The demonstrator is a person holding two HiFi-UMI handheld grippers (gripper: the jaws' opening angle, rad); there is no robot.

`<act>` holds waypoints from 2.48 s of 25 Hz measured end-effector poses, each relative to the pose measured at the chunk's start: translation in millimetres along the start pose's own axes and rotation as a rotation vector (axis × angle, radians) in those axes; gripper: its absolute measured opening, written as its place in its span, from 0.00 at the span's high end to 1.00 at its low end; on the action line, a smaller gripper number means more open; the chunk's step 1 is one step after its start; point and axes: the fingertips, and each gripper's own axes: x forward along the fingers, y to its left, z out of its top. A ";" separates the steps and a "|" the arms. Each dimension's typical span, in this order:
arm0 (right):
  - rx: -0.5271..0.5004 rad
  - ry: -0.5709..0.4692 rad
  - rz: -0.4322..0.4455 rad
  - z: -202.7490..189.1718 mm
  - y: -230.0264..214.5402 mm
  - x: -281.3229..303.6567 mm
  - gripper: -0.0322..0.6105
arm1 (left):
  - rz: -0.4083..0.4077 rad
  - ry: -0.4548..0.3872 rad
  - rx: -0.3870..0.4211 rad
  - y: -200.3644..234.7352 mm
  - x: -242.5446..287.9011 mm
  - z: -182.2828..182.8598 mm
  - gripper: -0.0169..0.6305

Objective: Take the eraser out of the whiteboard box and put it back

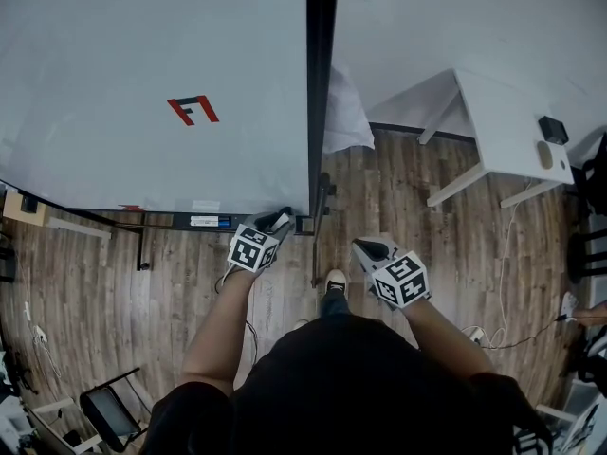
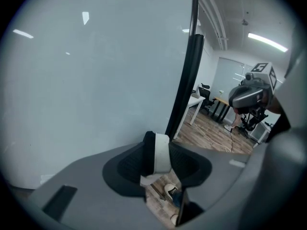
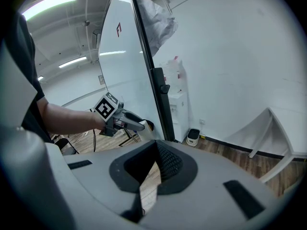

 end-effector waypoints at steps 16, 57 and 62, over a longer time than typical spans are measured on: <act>-0.015 0.000 -0.002 6.5 5.4 1.4 0.96 | -0.009 -0.015 0.005 2.3 -5.0 2.5 0.71; -0.087 -0.101 0.009 28.2 61.0 -29.8 0.95 | 0.050 -0.183 0.000 -30.9 -116.0 -18.3 0.75; -0.088 -0.108 0.005 25.0 67.3 -35.2 0.95 | 0.049 -0.188 -0.009 -39.4 -127.9 -31.4 0.77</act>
